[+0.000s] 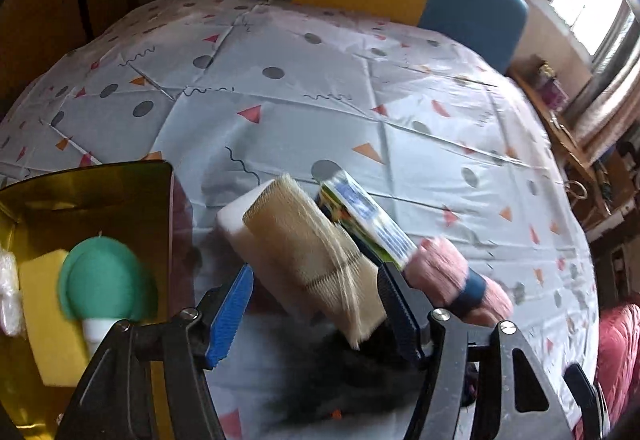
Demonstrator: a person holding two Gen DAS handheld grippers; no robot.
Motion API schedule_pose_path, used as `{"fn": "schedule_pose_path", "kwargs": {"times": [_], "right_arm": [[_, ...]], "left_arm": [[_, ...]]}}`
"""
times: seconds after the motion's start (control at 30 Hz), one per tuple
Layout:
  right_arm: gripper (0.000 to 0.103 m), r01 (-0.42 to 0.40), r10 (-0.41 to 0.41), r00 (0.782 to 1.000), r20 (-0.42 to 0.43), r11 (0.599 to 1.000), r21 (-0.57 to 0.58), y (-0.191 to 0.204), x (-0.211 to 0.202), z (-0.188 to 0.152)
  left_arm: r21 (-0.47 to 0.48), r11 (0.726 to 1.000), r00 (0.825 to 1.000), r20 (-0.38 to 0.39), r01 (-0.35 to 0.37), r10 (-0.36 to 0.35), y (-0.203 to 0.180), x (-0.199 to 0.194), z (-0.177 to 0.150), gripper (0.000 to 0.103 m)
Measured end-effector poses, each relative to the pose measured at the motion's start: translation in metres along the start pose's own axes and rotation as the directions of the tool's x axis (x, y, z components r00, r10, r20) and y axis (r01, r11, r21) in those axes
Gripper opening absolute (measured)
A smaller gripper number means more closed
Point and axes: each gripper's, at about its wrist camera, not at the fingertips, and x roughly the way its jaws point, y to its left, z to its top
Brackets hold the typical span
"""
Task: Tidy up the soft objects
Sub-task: 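Grasp the tan mesh bath pouf with the left gripper while the right gripper moves to the white foam block, then grasp the white foam block with the right gripper while the left gripper holds the mesh pouf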
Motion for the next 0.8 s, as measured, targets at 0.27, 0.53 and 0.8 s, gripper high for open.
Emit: {"fn": "schedule_pose_path", "kwargs": {"times": [0.27,0.53,0.8], "right_arm": [[0.083,-0.023,0.022,1.0,0.014,0.999,0.035,-0.005,-0.004,0.003],[0.083,0.005,-0.005,1.0,0.014,1.0,0.014,-0.004,-0.002,0.002],[0.082,0.046,-0.047,0.999,-0.02,0.999,-0.009,-0.004,0.006,-0.003]], "left_arm": [[0.106,0.993,0.999,-0.011,-0.044,0.046,-0.025,0.038,0.004,0.058],[0.249,0.967,0.998,0.02,0.058,-0.065,-0.039,0.016,-0.022,0.026],[0.275,0.944,0.977,0.054,0.185,-0.207,-0.027,-0.053,-0.064,0.026]]}}
